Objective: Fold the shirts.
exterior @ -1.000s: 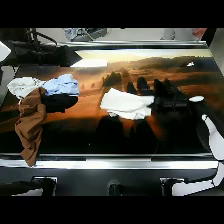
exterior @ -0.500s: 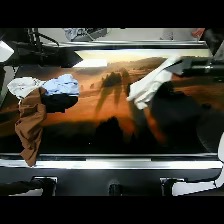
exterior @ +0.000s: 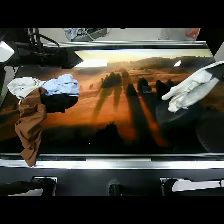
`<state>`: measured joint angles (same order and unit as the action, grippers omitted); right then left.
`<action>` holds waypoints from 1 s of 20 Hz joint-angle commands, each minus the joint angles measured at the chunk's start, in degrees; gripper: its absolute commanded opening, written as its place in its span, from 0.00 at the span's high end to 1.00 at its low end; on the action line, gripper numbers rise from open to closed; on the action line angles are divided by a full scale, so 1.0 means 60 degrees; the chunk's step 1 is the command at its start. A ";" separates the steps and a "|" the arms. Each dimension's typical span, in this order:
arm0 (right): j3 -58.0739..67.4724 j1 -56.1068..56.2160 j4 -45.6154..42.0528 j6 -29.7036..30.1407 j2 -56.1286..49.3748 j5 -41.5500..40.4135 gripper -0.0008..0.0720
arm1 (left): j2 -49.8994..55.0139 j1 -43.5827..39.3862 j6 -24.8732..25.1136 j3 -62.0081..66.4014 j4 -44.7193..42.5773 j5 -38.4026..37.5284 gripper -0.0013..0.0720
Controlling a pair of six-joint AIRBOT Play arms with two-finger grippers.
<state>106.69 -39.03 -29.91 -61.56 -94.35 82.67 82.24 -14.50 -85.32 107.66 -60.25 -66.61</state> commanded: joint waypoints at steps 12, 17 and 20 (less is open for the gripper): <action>-0.0007 -0.1610 -0.3311 0.1086 -0.0007 0.2546 0.93 | 0.0029 0.0000 0.0004 -0.0004 0.0000 -0.0004 0.95; -0.1479 -0.1705 -0.7308 0.0503 -0.0007 0.2670 0.93 | 0.0029 0.0000 0.0226 -0.0004 0.0000 -0.0011 0.95; -0.2521 -0.1708 -0.8298 0.0204 0.0204 0.2390 0.93 | 0.0029 0.0000 0.0222 -0.0004 0.0000 -0.0007 0.95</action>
<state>96.79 -49.04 -68.86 -58.41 -93.95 96.75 82.37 -14.50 -84.44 107.66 -60.23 -66.67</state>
